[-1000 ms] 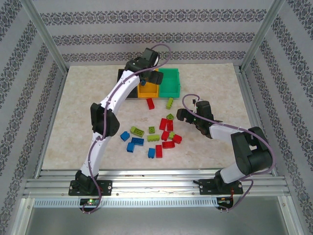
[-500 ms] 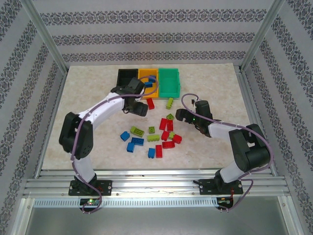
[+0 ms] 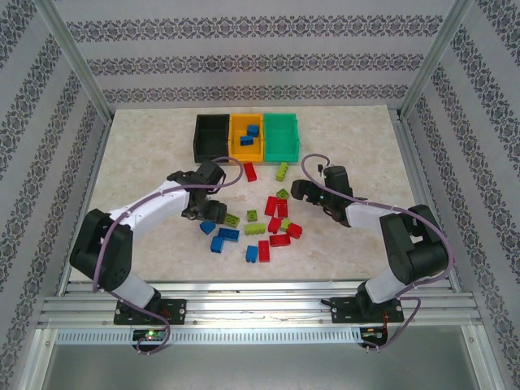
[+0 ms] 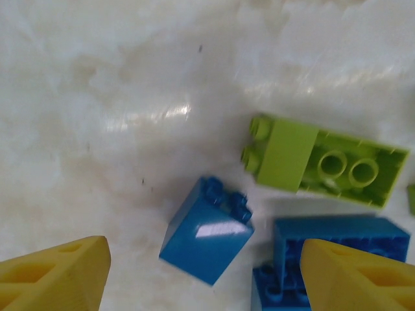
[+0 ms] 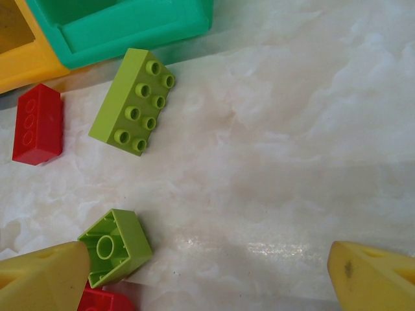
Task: Sort the legos into containers by color
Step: Pick up the lego from the middle-left of the table.
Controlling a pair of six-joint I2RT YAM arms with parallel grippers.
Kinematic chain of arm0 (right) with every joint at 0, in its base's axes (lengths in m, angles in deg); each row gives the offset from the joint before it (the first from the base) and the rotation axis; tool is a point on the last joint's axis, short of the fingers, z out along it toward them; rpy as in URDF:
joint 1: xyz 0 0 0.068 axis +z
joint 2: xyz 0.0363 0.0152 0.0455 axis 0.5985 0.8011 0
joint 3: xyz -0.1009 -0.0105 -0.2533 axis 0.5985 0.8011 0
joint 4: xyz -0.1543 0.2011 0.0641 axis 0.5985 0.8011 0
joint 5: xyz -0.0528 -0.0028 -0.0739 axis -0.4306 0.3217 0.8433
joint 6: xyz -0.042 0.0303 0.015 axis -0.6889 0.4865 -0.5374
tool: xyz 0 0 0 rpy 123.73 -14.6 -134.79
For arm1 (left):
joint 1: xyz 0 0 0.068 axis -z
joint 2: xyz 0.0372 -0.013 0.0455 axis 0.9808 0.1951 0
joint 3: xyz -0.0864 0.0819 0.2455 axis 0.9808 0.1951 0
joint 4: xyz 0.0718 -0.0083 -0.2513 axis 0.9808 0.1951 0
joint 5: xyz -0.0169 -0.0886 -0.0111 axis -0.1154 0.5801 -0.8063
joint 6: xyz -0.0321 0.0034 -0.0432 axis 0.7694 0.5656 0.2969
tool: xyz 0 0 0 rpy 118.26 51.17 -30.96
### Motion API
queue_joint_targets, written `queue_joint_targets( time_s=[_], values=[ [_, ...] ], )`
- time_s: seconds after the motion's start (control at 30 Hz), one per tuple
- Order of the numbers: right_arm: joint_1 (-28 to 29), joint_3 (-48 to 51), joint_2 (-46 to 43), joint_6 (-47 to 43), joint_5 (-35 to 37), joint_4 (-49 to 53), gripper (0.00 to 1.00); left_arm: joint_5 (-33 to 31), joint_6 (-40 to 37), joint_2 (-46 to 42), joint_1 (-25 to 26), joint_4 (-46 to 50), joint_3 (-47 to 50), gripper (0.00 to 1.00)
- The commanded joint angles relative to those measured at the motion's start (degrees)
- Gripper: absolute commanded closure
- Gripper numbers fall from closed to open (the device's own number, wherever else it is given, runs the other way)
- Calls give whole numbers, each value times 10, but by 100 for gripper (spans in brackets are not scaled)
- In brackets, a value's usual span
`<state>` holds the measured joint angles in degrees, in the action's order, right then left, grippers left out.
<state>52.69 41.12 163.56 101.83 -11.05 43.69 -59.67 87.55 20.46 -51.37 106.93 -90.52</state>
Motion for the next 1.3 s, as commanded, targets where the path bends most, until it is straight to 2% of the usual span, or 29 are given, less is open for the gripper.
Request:
queue_joint_targets(
  time_s=[0.0,0.23,0.33,0.67,0.9,1.1,1.27],
  values=[
    [6,-12,4,7,-7,6,5,12,40,-36,3,22,35,24],
    [5,-13,7,9,-11,8,5,21,32,-24,3,-13,64,27],
    [4,-12,6,7,-7,10,5,17,13,4,2,-21,47,31],
    [3,-9,-1,2,-1,15,6,-22,-21,70,2,-12,18,33],
    [3,-12,3,5,-4,15,5,-19,-30,96,3,-25,9,34],
    [3,-12,3,4,-2,15,5,-10,-34,100,3,-42,8,39],
    [3,-13,4,4,-3,15,5,-22,-36,100,3,-37,8,50]
  ],
)
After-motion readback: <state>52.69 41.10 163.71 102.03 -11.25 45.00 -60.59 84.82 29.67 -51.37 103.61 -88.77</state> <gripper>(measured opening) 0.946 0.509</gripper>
